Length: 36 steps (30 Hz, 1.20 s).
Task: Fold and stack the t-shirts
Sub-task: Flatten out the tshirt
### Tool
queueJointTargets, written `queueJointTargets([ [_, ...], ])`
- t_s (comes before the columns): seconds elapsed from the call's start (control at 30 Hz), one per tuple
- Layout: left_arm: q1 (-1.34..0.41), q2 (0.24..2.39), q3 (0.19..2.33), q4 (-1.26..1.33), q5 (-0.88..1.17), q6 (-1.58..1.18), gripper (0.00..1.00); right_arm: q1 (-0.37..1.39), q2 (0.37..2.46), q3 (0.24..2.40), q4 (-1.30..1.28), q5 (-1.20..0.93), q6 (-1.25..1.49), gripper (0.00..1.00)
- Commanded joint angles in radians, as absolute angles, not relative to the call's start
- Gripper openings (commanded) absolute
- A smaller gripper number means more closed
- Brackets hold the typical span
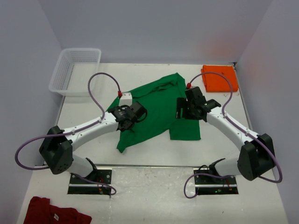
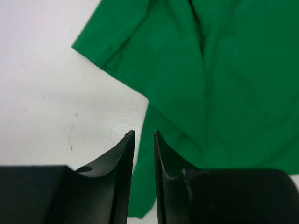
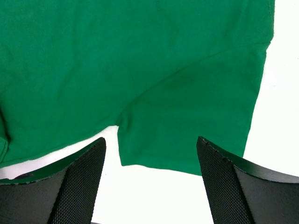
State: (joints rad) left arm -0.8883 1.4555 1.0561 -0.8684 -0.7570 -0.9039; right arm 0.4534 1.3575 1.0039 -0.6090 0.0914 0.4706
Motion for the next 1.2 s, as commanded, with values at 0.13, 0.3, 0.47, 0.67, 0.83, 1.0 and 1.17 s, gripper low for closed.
queueJointTargets([
  [0.13, -0.605, 1.483, 1.118, -0.696, -0.672, -0.687, 0.24, 0.411, 1.456, 1.15, -0.603, 0.072, 0.456, 0.79],
  [0.3, -0.529, 1.539, 1.131, -0.68, -0.635, -0.664, 0.24, 0.345, 1.577, 1.343, -0.614, 0.015, 0.428, 0.79],
  [0.47, -0.517, 1.508, 1.082, -0.582, -0.517, -0.646, 0.19, 0.29, 1.738, 1.477, -0.65, -0.044, 0.4, 0.35],
  [0.67, -0.515, 1.502, 1.087, -0.505, -0.422, -0.623, 0.0, 0.261, 1.979, 1.686, -0.724, -0.058, 0.374, 0.0],
  [0.83, -0.512, 1.571, 1.176, -0.526, -0.404, -0.606, 0.0, 0.253, 2.085, 1.782, -0.777, -0.155, 0.39, 0.0],
  [1.0, -0.514, 1.568, 1.2, -0.515, -0.335, -0.598, 0.0, 0.256, 2.109, 1.715, -0.761, -0.206, 0.414, 0.0],
  [1.17, -0.514, 1.51, 1.198, -0.511, -0.287, -0.592, 0.0, 0.265, 2.053, 1.556, -0.693, -0.229, 0.434, 0.0],
])
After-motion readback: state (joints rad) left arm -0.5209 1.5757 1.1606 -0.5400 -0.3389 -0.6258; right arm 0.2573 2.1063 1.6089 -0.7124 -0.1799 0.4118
